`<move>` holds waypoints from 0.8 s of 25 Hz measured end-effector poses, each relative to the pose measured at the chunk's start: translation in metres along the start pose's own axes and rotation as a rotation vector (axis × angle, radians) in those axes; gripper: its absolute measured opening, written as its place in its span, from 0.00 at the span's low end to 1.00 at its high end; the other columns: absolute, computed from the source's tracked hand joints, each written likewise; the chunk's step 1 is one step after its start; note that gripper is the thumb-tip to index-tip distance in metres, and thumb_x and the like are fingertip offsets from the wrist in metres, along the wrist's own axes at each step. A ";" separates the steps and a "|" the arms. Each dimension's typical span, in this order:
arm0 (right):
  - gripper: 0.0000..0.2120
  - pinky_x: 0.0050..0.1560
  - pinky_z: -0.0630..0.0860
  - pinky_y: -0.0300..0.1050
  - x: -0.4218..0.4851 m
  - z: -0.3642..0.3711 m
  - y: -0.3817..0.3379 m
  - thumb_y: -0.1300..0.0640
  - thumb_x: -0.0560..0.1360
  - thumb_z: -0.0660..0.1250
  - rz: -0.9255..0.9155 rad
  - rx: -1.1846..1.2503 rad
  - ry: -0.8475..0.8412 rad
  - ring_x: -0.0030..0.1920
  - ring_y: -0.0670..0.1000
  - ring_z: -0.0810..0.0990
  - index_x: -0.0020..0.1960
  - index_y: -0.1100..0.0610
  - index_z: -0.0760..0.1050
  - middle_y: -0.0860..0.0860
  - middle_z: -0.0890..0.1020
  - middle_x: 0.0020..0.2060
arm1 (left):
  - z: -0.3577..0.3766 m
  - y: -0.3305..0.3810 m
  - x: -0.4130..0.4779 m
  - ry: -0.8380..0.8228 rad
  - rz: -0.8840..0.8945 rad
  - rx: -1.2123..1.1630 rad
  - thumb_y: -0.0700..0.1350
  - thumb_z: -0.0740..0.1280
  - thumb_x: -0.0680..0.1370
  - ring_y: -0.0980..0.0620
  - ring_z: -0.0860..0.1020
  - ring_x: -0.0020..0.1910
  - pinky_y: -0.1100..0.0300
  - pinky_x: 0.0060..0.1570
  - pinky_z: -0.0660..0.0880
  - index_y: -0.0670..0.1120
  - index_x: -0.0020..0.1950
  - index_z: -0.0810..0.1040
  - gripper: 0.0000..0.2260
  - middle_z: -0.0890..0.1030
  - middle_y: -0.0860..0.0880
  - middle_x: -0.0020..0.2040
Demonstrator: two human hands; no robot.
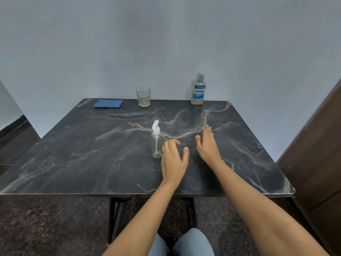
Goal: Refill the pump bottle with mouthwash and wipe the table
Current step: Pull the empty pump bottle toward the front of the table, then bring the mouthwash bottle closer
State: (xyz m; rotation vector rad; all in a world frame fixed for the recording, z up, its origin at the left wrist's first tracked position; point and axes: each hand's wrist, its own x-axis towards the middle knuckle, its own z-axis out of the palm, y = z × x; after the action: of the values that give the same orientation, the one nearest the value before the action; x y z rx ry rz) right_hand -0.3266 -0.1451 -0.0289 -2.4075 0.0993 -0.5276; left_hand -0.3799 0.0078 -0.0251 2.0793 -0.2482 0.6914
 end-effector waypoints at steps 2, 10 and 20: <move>0.22 0.76 0.53 0.51 0.014 -0.002 0.008 0.53 0.81 0.54 0.016 0.025 0.015 0.77 0.52 0.49 0.73 0.60 0.59 0.56 0.57 0.76 | 0.018 -0.002 0.018 -0.118 0.027 0.053 0.47 0.64 0.78 0.49 0.73 0.56 0.56 0.53 0.73 0.42 0.59 0.73 0.12 0.75 0.47 0.55; 0.20 0.65 0.62 0.44 0.118 0.014 0.053 0.54 0.80 0.56 0.060 0.101 0.088 0.71 0.58 0.64 0.67 0.63 0.63 0.58 0.68 0.68 | 0.090 -0.037 0.098 -0.376 -0.021 0.286 0.49 0.59 0.81 0.47 0.68 0.68 0.53 0.65 0.64 0.43 0.71 0.67 0.20 0.72 0.46 0.69; 0.29 0.68 0.63 0.46 0.280 0.043 0.086 0.59 0.79 0.61 0.266 0.403 0.098 0.72 0.57 0.63 0.75 0.59 0.51 0.57 0.60 0.74 | 0.134 -0.066 0.124 -0.383 -0.017 0.341 0.52 0.53 0.83 0.49 0.65 0.71 0.55 0.70 0.59 0.44 0.69 0.70 0.19 0.71 0.45 0.70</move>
State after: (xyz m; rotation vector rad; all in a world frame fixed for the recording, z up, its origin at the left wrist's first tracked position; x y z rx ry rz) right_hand -0.0473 -0.2436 -0.0160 -1.9393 0.3201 -0.4877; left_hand -0.1995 -0.0533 -0.0605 2.5336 -0.3440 0.3344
